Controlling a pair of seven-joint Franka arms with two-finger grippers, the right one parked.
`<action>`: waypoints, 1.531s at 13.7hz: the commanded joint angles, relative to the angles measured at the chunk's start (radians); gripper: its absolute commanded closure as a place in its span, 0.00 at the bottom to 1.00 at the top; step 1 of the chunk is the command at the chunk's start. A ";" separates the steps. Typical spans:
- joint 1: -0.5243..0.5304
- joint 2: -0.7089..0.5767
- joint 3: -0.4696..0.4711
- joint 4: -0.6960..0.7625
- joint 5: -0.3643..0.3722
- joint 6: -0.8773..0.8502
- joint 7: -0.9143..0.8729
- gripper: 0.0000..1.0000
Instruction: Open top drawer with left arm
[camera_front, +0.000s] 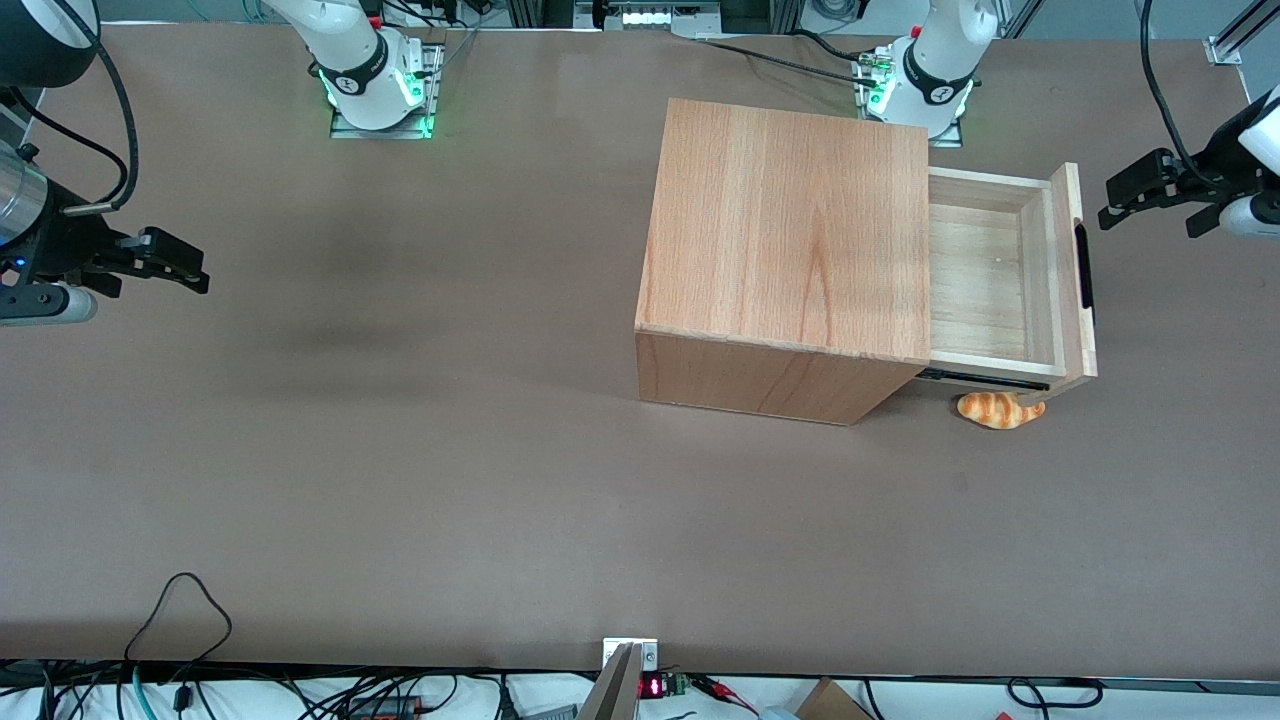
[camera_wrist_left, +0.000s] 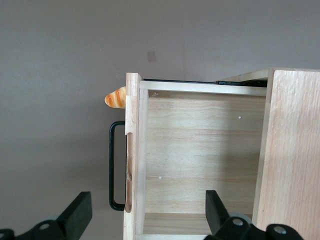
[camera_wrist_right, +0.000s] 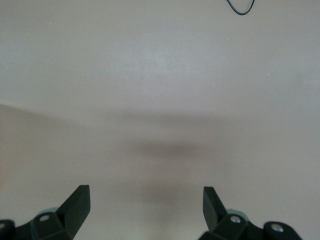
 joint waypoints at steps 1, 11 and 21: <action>-0.028 -0.016 0.019 0.006 0.035 -0.015 0.001 0.00; 0.112 0.002 -0.098 0.054 0.056 -0.023 -0.009 0.00; 0.107 0.023 -0.098 0.094 0.048 -0.027 -0.019 0.00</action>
